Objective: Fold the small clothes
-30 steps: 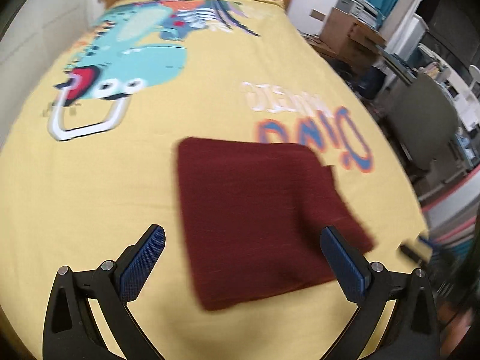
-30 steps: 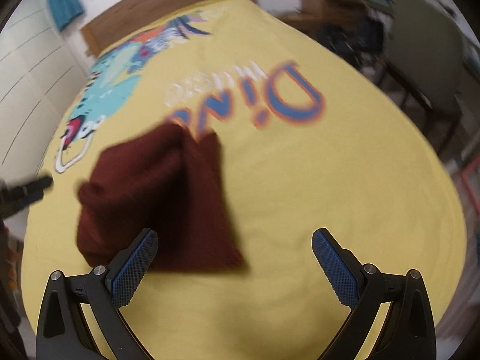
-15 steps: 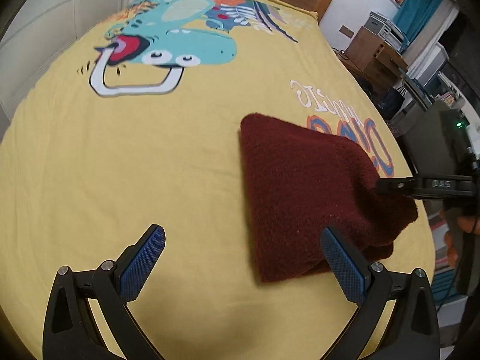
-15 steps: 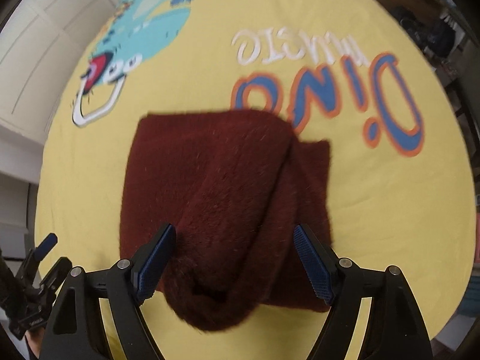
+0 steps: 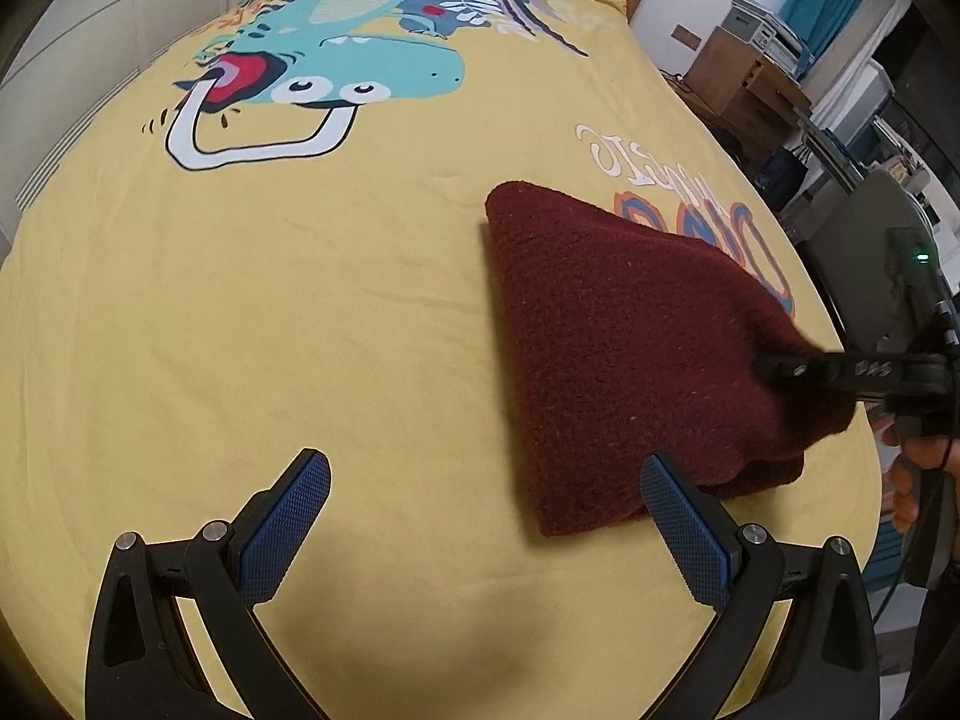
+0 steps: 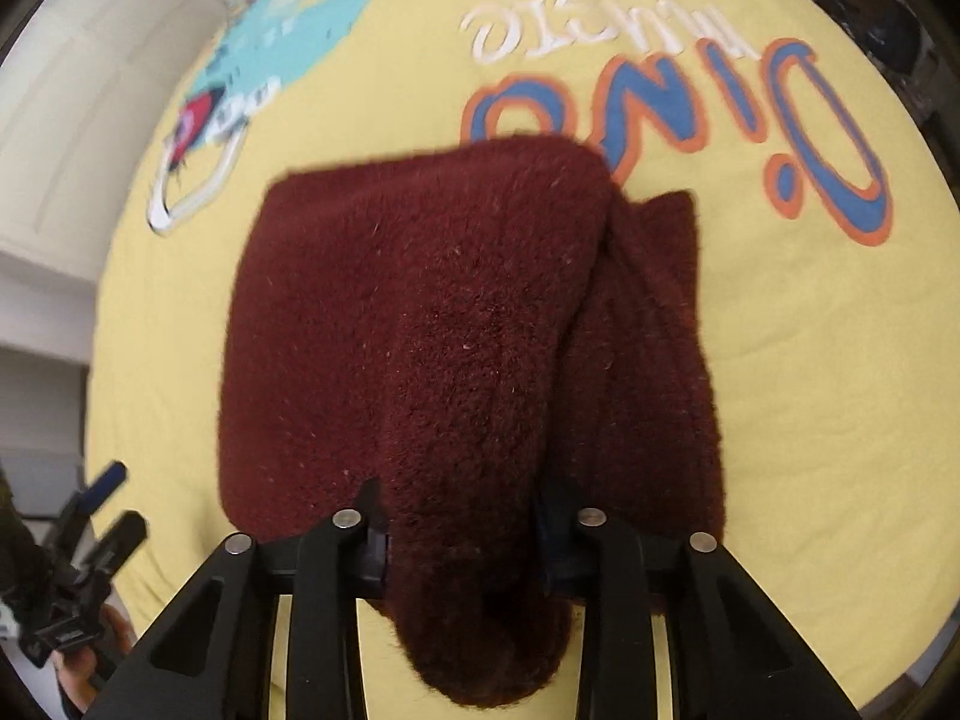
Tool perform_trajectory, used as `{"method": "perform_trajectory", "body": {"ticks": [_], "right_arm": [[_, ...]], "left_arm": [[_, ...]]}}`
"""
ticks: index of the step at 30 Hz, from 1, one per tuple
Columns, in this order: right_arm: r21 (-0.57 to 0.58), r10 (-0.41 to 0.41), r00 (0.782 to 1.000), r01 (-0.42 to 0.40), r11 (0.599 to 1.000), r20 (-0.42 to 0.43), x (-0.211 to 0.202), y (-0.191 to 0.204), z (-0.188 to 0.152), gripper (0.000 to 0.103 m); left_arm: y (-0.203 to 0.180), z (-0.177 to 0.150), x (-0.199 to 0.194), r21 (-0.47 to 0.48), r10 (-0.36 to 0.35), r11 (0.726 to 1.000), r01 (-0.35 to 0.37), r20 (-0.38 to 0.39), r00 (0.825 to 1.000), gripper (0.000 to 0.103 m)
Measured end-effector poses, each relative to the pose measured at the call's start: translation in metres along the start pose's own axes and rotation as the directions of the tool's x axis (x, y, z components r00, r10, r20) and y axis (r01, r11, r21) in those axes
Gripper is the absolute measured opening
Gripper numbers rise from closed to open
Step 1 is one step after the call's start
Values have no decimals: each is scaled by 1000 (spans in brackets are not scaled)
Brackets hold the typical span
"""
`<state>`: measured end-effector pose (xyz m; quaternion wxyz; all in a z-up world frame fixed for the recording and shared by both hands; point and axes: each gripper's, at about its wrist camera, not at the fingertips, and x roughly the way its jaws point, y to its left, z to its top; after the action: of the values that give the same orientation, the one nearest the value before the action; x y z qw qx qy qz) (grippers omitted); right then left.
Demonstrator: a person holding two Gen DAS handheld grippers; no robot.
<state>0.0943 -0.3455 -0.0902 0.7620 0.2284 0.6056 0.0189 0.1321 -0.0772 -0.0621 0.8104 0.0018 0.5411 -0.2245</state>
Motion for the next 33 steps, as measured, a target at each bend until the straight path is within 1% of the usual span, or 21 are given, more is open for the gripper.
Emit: {"method": "perform_trajectory", "body": {"ticks": [2,3,6,9,12,13,15,16,17,19,21,25,28,31,33], "right_arm": [[27,28,998,-29,999,62,-19,-11,-7,23],[31,30,996,-33,999,85,-27,-16,-11,22],[42,-4,991,-2,999,135,-42,-30,-28,21],[63,-29,990,21,998,136,-41,-48,-50,21],[75,-68,995,62,995,77,-17,-63,-62,23],[71,-82,994,77,995,67,-10,-66,-64,27],[70,-112,990,106,992,85,-7,-67,-67,44],[68,-131,987,125,990,94,-8,-67,-67,58],[65,-142,985,136,989,100,-9,-67,-67,69],[63,-162,982,156,986,96,-9,-68,-66,80],[57,-159,984,155,986,84,-8,-70,-65,80],[75,-132,987,125,989,92,-18,-74,-63,82],[46,-127,987,123,991,95,-30,-65,-58,82],[20,-129,984,127,992,120,-41,-55,-47,86],[14,-105,984,104,994,143,-44,-49,-39,90]], "left_arm": [[-3,0,0,-1,-18,1000,18,-6,1000,102],[-5,0,1,0,-26,1000,26,-7,1000,102],[-11,0,4,8,-32,999,33,-15,999,102],[-16,-3,9,16,-40,999,40,-29,999,102],[-20,-3,16,20,-28,999,29,-44,999,102],[-20,-4,18,15,-29,999,30,-50,998,102],[-20,-5,22,9,-27,1000,28,-61,998,102],[-20,-5,23,10,-18,1000,18,-64,998,102],[-20,-5,26,14,-3,1000,4,-67,998,102],[-21,-4,30,22,8,1000,-6,-73,997,102],[-22,1,34,34,2,999,1,-87,996,102],[-30,19,38,54,13,998,-8,-86,996,102],[-39,37,40,60,14,998,-9,-81,997,102],[-51,54,53,70,42,997,-34,-105,994,102],[-59,60,66,84,53,996,-42,-133,990,102]]}}
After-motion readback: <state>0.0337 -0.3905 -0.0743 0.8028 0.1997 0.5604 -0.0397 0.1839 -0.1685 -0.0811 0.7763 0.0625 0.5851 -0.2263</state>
